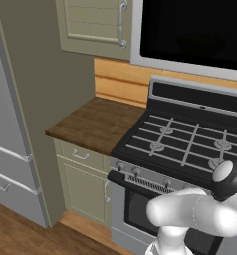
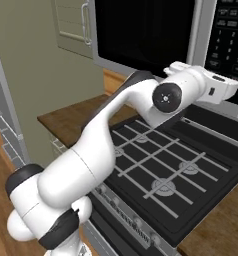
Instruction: Pick the bell pepper from the sink and place it in the bowl. Then pick the bowl and place it in the microwave. Then close the microwave door and press the start button.
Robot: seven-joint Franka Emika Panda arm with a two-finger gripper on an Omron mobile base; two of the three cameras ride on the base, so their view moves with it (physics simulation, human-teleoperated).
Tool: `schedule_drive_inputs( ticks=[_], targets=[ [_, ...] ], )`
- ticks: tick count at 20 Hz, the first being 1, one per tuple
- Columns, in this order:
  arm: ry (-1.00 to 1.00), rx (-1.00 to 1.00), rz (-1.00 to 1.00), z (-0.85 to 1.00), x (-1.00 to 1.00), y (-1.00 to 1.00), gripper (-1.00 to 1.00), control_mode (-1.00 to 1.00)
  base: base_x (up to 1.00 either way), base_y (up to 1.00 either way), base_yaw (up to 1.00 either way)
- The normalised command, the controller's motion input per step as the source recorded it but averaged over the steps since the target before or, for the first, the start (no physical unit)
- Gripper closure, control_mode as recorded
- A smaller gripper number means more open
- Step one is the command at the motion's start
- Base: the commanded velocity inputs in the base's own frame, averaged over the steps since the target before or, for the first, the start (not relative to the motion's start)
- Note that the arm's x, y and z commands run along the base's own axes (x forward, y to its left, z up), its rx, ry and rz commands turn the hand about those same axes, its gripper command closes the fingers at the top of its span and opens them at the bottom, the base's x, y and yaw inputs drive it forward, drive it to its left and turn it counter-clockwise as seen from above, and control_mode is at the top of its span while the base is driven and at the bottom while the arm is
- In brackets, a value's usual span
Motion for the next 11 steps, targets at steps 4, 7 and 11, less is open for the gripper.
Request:
schedule_drive_inputs(
  ticks=[4, 7, 11],
  targets=[
    [-0.02, 0.0, 0.05, -0.12, -0.09, 0.04, 1.0, -1.0, 0.0, 0.0, 0.0],
    [-0.08, 0.0, 0.0, 0.0, -0.72, 0.65, 1.0, -1.0, 0.0, 0.0, 0.0],
    [-0.17, 0.0, 0.0, 0.02, -0.98, 0.72, 1.0, -1.0, 0.0, 0.0, 0.0]
  ],
)
